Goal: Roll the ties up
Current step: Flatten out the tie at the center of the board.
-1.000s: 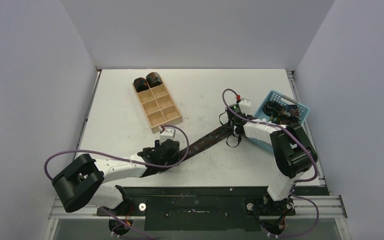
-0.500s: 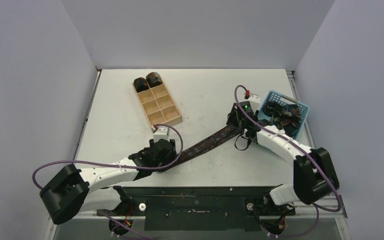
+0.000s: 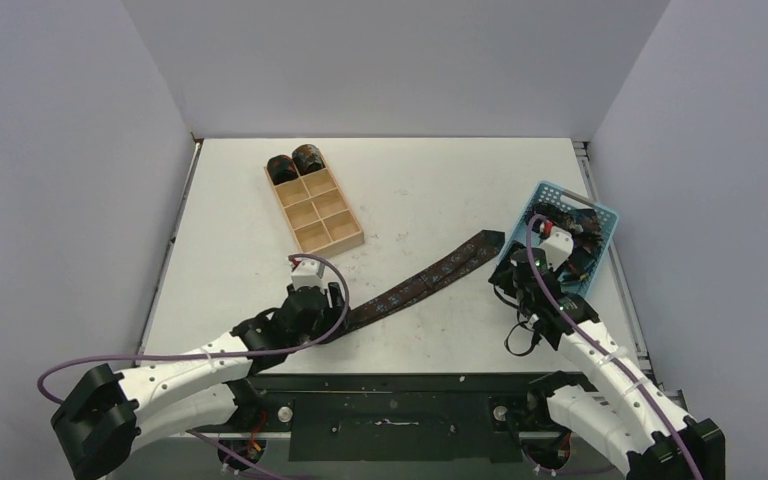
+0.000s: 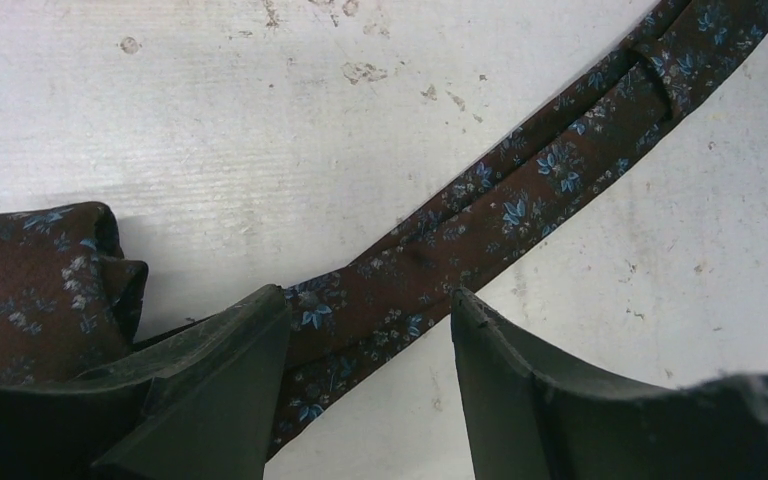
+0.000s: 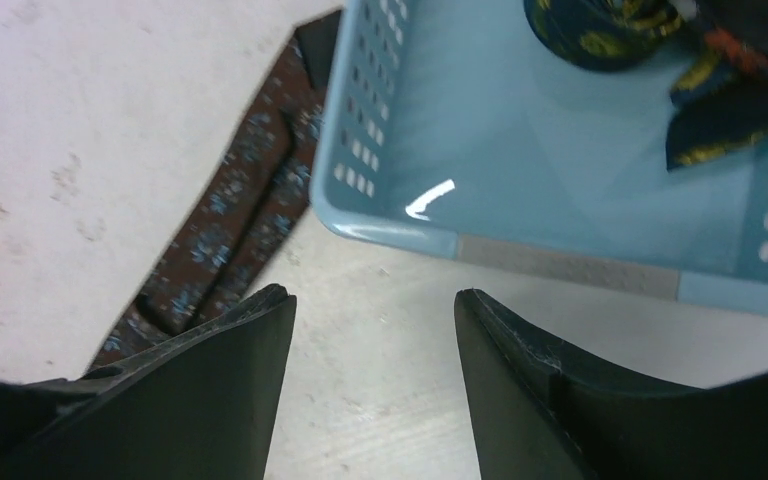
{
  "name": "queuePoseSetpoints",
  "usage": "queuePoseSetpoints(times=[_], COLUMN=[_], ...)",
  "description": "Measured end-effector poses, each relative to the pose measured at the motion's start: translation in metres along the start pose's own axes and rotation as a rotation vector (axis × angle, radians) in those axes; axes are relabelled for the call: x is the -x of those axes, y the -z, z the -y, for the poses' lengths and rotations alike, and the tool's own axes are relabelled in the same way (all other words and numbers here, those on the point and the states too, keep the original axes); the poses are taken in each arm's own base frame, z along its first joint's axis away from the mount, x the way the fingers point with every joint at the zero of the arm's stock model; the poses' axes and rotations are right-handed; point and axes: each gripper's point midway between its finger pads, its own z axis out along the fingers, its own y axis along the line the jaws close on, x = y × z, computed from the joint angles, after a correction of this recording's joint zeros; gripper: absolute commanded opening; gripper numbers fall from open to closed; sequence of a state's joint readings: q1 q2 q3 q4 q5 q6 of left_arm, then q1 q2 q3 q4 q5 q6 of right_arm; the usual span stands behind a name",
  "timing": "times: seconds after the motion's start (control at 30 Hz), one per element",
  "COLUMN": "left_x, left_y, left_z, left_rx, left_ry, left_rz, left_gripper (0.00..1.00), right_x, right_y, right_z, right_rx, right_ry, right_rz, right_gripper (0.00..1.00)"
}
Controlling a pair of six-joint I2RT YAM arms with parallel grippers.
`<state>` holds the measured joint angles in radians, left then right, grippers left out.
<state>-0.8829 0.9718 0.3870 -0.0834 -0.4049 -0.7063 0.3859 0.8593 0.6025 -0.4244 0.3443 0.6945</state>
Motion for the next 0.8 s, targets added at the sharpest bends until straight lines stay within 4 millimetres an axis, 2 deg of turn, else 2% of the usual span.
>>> queuePoseSetpoints(times=[0.13,0.23,0.37,0.6,0.73,0.8], left_x=[0.003,0.009,0.017,0.011,0.009,0.011], left_y=[0.009,0.017,0.024,0.025,0.027,0.03], left_z=[-0.002,0.0,0.003,0.0,-0.001,0.0], left_rx=[-0.018,-0.039,-0.066,-0.062,-0.063,-0.073], left_ry=[0.035,0.065,0.1,0.126,0.137,0.149], left_rz=[0.019,0.044,0.076,0.063,0.053,0.058], left_gripper=[0.58,0.58,0.58,0.58,0.58,0.58], right_x=[-0.027,-0.034,-0.036,-0.044,-0.048,-0.043], right_y=[-0.001,-0.002,-0.01,-0.046,-0.075,-0.088], right_z=[0.02,0.025,0.035,0.066,0.082,0.087], right_rx=[-0.05,-0.067,-0.112,-0.253,-0.337,-0.371], right_ry=[-0.013,-0.034,-0.07,-0.148,-0.172,-0.186], right_rz=[-0.056,-0.067,-0.071,-0.092,-0.117,-0.121], right_gripper=[0.55,0.5,0.49,0.48,0.47,0.47])
